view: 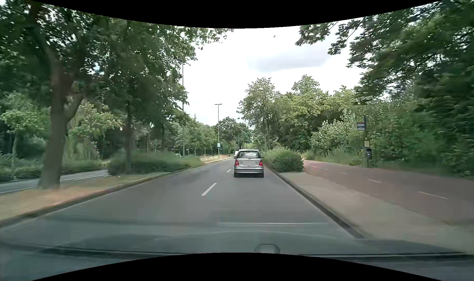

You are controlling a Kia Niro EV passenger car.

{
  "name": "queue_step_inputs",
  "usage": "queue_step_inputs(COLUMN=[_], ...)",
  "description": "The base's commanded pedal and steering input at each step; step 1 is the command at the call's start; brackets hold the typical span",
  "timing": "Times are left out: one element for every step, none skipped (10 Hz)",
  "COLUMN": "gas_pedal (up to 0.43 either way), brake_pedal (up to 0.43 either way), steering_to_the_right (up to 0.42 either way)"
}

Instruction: Follow the waypoints while adhering to traffic rules and regulations

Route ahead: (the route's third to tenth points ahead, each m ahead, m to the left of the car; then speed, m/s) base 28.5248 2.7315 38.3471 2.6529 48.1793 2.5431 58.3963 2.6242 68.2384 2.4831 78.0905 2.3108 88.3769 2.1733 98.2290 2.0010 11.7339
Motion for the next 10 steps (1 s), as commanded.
queue_step_inputs(gas_pedal=[0.209,0.209,0.209,0.197,0.197,0.189,0.177,0.177,0.177,0.177], brake_pedal=[0.018,0.018,0.018,0.018,0.018,0.018,0.018,0.018,0.018,0.018], steering_to_the_right=[0.000,0.000,0.000,-0.001,-0.001,-0.003,-0.003,-0.003,-0.003,-0.003])
